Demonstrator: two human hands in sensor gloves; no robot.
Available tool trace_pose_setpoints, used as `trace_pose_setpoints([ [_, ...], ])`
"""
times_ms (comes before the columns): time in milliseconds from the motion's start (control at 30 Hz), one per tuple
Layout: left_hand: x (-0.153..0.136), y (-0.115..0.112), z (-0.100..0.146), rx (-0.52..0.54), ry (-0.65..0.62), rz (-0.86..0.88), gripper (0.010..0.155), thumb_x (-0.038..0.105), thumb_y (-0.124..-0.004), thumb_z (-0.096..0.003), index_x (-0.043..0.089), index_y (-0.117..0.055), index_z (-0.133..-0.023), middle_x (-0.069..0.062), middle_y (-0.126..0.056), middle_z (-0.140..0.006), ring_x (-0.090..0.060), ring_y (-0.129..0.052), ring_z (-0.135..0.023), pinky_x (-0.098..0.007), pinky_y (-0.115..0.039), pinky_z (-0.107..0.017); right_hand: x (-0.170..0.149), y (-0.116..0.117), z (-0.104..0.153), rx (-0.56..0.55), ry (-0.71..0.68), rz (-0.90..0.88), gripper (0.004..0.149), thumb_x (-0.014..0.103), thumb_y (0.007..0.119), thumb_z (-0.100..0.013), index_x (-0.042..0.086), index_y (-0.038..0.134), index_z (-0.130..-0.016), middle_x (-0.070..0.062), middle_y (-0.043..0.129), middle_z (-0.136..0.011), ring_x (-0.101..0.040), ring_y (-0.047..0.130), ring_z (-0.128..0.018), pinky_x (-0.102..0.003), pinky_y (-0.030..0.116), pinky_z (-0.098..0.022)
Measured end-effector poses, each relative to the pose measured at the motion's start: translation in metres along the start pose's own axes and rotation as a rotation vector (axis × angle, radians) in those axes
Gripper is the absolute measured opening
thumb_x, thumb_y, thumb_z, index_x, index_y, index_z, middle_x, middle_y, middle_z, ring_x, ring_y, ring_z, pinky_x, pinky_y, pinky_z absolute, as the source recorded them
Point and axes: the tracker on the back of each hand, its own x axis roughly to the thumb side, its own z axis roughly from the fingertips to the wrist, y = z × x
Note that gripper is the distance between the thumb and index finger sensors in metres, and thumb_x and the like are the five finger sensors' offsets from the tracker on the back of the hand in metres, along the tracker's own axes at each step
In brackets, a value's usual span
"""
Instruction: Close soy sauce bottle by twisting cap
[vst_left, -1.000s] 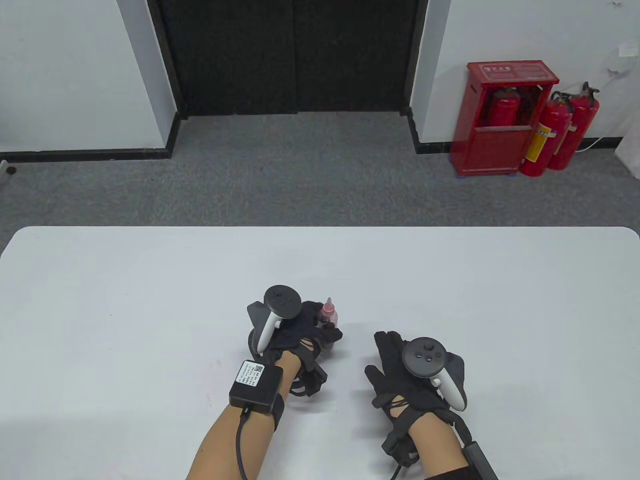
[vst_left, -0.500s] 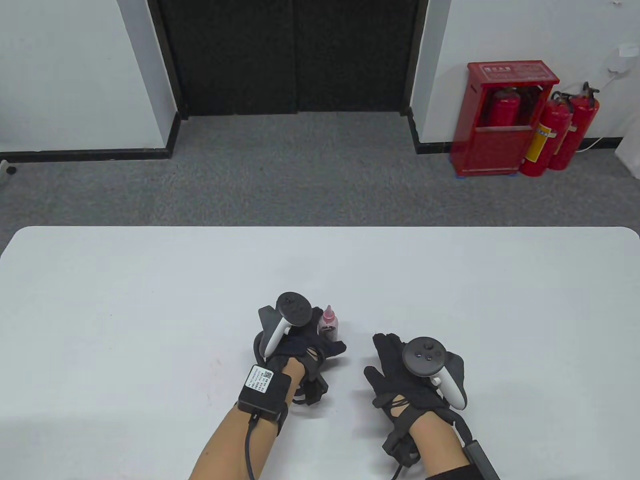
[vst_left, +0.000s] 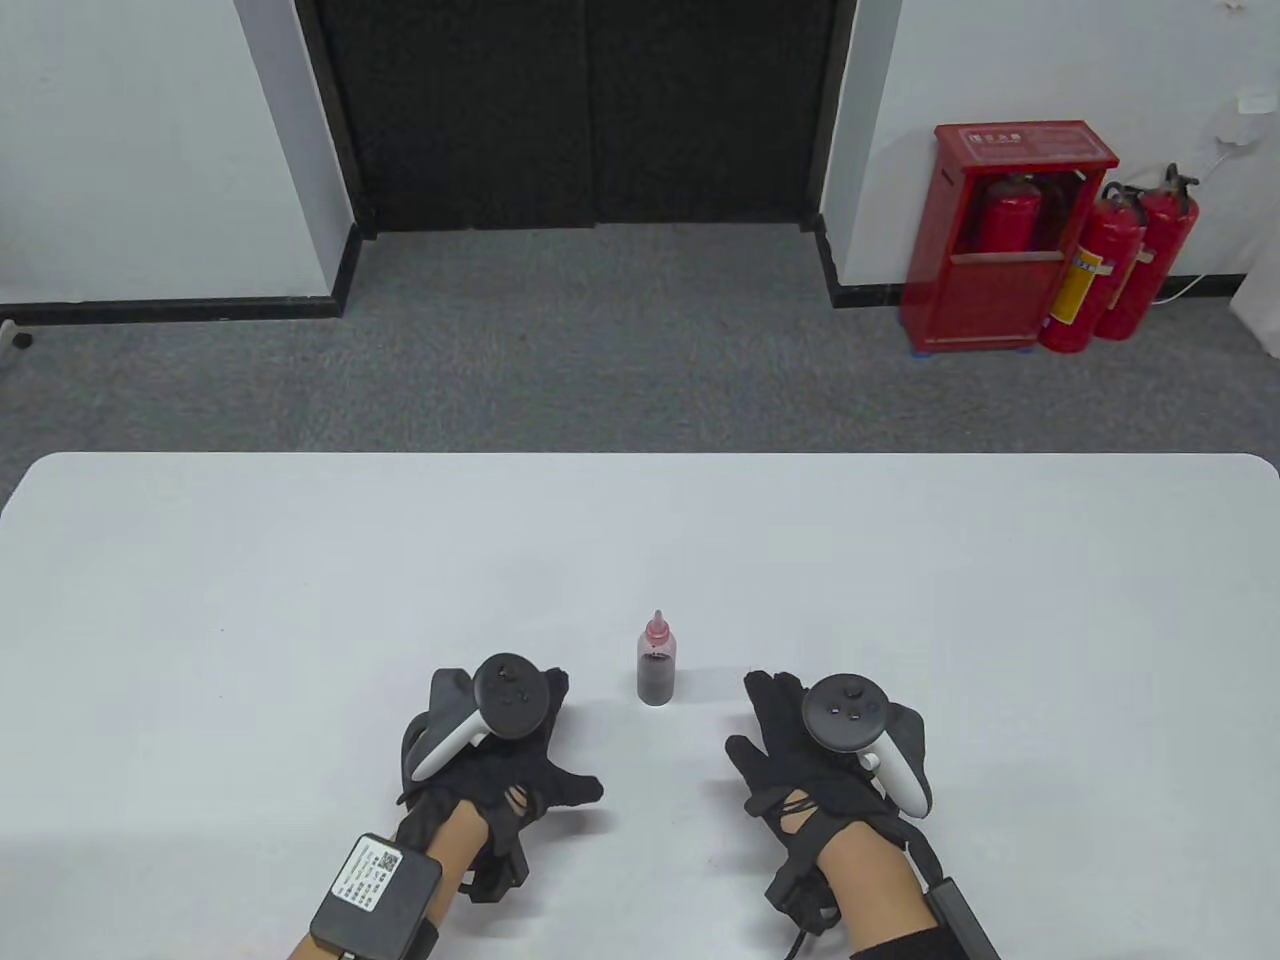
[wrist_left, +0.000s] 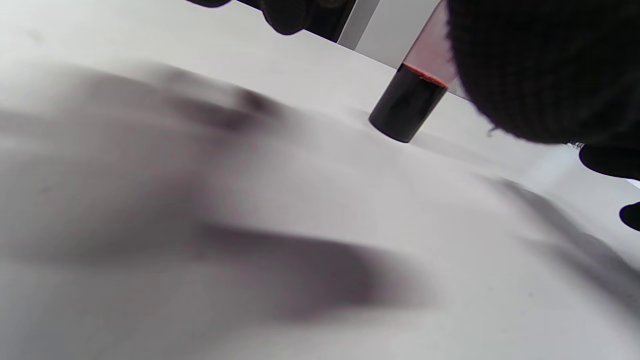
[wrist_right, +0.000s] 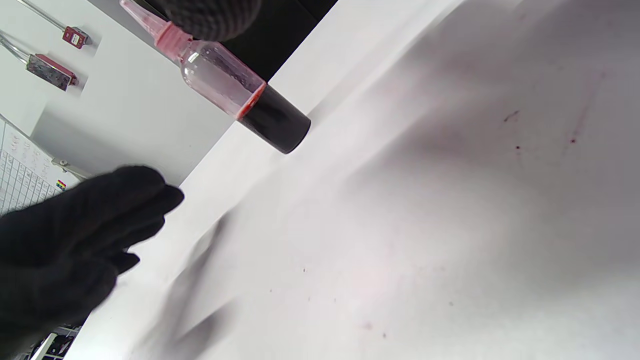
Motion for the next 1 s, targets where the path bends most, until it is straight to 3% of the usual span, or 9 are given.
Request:
trace_pose_setpoints([
  [133, -0.013, -0.006, 0.004, -0.035, 0.011, 0.010, 0.115, 0.066, -0.092, -0.0270, 0.024, -0.029, -0.113, -0.002, -0.043, -0.122, -0.049, -0.037, -0.114, -0.069, -0.038, -0.072, -0.001, 0.000, 0.000, 0.007, 0.007, 0.003, 0.078, 0.047, 0.061, -0.047, 0.031, 0.017, -0.110, -0.012, 0.007, -0.121, -0.047, 0.004, -0.107, -0.077, 0.024, -0.066],
  [233, -0.017, 0.000, 0.006, 0.006, 0.010, 0.076, 0.114, 0.066, -0.092, -0.0278, 0.024, -0.029, -0.113, -0.002, -0.043, -0.122, -0.049, -0.037, -0.115, -0.069, -0.038, -0.072, -0.001, 0.001, 0.000, 0.015, 0.010, 0.008, 0.078, 0.047, 0.061, -0.048, 0.031, 0.017, -0.110, -0.012, 0.007, -0.121, -0.047, 0.004, -0.107, -0.077, 0.024, -0.066],
  [1000, -0.014, 0.002, 0.014, -0.027, -0.036, 0.063, 0.111, 0.066, -0.091, -0.0299, 0.024, -0.031, -0.113, -0.002, -0.044, -0.122, -0.049, -0.038, -0.114, -0.069, -0.039, -0.072, 0.004, 0.000, 0.004, 0.035, 0.015, 0.015, 0.078, 0.048, 0.062, -0.047, 0.031, 0.018, -0.110, -0.013, 0.007, -0.121, -0.048, 0.004, -0.107, -0.077, 0.024, -0.066],
])
